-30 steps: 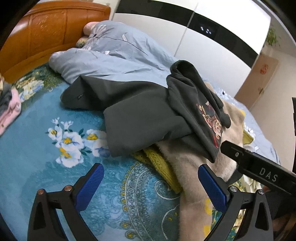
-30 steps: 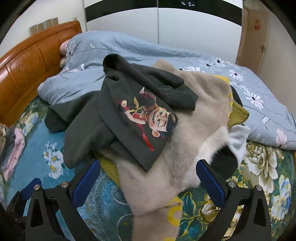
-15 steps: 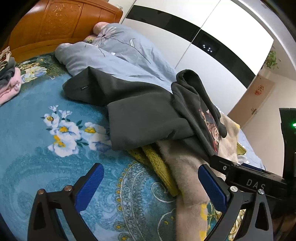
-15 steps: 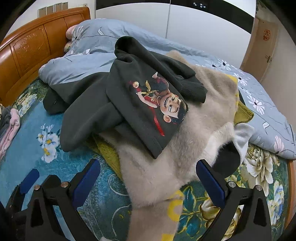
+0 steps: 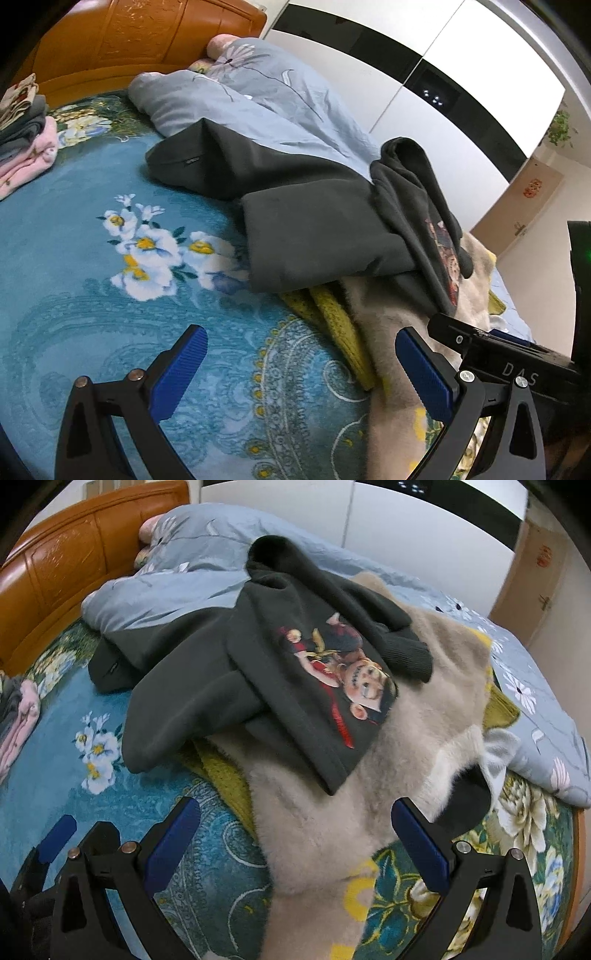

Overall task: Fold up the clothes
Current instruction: 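Move both grippers toward the clothes pile on the bed, then grasp the dark grey sweatpants with the right gripper and pull them out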

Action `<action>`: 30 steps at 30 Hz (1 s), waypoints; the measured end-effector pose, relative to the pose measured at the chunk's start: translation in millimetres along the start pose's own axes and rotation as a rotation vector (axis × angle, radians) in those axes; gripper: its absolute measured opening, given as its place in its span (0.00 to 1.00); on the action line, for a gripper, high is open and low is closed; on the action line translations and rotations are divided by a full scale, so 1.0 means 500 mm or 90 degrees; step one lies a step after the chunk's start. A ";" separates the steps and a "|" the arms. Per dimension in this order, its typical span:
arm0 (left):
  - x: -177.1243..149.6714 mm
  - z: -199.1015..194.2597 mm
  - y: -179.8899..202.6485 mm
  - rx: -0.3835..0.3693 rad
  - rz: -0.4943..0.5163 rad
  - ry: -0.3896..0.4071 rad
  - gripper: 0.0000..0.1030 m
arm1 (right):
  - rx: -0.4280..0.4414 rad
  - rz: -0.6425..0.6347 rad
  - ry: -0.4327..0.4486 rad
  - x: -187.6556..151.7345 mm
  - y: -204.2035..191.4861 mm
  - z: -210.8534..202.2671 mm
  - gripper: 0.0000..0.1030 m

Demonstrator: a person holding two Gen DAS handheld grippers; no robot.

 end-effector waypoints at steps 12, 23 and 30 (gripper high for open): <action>0.006 -0.003 -0.016 0.007 -0.024 0.005 1.00 | 0.006 -0.027 0.004 0.010 -0.020 0.000 1.00; 0.016 -0.013 -0.039 0.011 -0.058 0.009 1.00 | 0.025 -0.061 0.010 0.033 -0.050 0.010 1.00; 0.079 -0.121 -0.133 -0.073 -0.206 0.077 1.00 | 0.004 -0.069 0.036 0.129 -0.042 0.049 1.00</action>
Point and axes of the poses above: each gripper's, at about its wrist camera, not at the fingertips, and z roughly the way its jaws point, y to its right, x to its top, the point moved 6 cm from there along z, roughly the way its jaws point, and after that the axes turned 2 degrees about -y, right-handed, at the moved point
